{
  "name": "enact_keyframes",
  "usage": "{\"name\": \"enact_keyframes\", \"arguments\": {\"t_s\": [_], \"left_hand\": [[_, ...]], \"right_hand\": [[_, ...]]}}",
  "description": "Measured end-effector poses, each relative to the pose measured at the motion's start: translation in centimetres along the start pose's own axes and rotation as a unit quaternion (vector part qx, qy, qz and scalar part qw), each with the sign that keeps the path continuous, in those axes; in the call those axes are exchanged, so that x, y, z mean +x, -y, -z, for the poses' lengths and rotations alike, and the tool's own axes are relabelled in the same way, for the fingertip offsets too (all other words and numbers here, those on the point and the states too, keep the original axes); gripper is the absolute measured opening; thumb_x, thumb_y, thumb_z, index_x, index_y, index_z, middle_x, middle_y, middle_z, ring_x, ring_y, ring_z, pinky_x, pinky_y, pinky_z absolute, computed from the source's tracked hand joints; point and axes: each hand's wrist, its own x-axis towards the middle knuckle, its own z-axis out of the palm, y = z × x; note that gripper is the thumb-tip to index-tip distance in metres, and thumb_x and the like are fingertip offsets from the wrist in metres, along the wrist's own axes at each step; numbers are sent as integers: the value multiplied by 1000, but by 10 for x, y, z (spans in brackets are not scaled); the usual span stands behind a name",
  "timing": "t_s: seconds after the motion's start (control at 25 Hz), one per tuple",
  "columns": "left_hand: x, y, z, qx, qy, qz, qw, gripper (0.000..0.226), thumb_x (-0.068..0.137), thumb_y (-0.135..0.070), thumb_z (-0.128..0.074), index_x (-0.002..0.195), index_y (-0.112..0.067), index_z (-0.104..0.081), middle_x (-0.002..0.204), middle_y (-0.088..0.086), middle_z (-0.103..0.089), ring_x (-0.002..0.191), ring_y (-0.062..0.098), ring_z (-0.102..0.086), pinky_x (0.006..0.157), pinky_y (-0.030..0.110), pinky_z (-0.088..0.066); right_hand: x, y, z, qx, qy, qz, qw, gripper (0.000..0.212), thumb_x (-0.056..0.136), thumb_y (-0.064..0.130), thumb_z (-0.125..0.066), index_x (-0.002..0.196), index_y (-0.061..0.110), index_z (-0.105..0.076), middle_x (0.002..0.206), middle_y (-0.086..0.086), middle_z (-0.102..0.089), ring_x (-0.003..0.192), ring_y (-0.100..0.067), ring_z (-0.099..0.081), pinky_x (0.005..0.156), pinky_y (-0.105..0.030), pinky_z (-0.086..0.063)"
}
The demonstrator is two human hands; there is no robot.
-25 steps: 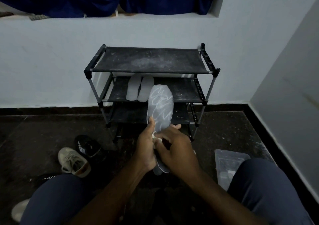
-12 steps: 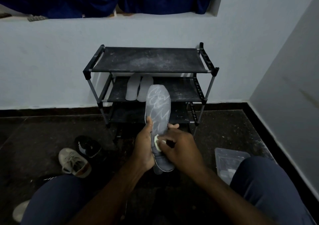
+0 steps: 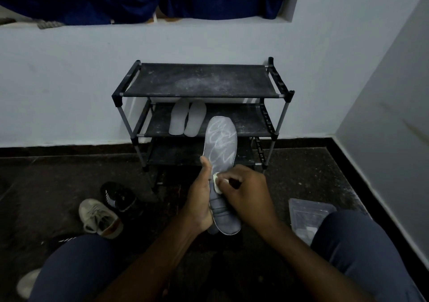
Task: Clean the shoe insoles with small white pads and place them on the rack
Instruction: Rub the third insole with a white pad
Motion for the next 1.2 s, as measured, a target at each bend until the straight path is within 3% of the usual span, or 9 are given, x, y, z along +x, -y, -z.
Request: {"name": "enact_keyframes", "arguments": {"t_s": [0.16,0.24,0.36,0.48,0.56,0.76,0.92,1.12,1.2], "left_hand": [[2,-2,5,22,-1,-4,1000,97,91,-79,-24,131,1,-61,131,24,-65,125,33,-63,106,44,-47],[4,-2,7,19,11,-8,1000,96,92,-78,-24,133,1,-59,131,25,-64,125,34,-62,103,44,-51],[1,1,2,6,16,-6,1000,80,98,-68,-29,128,-4,-65,123,22,-69,113,30,-70,89,38,-59],[0,-1,3,29,6,5,1000,83,100,-67,-30,127,4,-63,129,22,-67,119,29,-66,94,37,-56],[1,-4,5,20,-2,0,1000,84,101,-64,-29,129,9,-59,131,25,-65,118,31,-66,93,36,-57],[-1,-1,-1,0,9,7,1000,66,103,-55,-36,121,0,-68,118,24,-71,103,30,-73,79,36,-62],[2,-2,7,0,15,16,1000,82,102,-64,-26,134,4,-59,137,22,-62,126,30,-62,95,32,-57],[0,1,0,-12,16,1,1000,66,103,-56,-36,129,-1,-63,122,24,-69,109,31,-71,84,39,-61],[1,3,2,-9,23,-1,1000,72,104,-58,-33,137,1,-57,134,25,-62,124,33,-63,98,39,-57]], "right_hand": [[-9,9,-6,22,56,22,998,11,88,9,-73,88,18,-80,85,7,-72,82,-7,-68,77,-30,-54],[-7,1,-2,7,62,15,998,10,88,12,-73,84,18,-79,82,8,-71,79,-7,-67,74,-35,-54],[0,0,0,6,7,-7,1000,10,88,12,-73,83,18,-79,81,9,-69,76,-6,-66,72,-34,-55],[-8,8,-7,25,41,11,999,11,88,10,-72,89,18,-80,86,9,-72,82,-7,-69,76,-30,-56],[-12,6,-5,16,66,5,998,12,87,10,-70,81,17,-78,85,8,-72,81,-7,-70,76,-37,-56],[3,-1,5,-29,-14,-21,999,12,85,12,-73,75,18,-76,79,8,-69,74,-5,-65,71,-35,-55],[-9,4,-6,-43,58,9,997,15,85,16,-68,71,16,-72,75,5,-67,69,-9,-64,68,-41,-54],[8,-8,7,-60,-5,-7,998,13,85,16,-71,73,20,-74,77,9,-68,71,-5,-63,70,-35,-53],[5,0,1,-58,21,11,998,13,86,15,-70,75,19,-76,77,8,-67,72,-6,-63,70,-34,-53]]}}
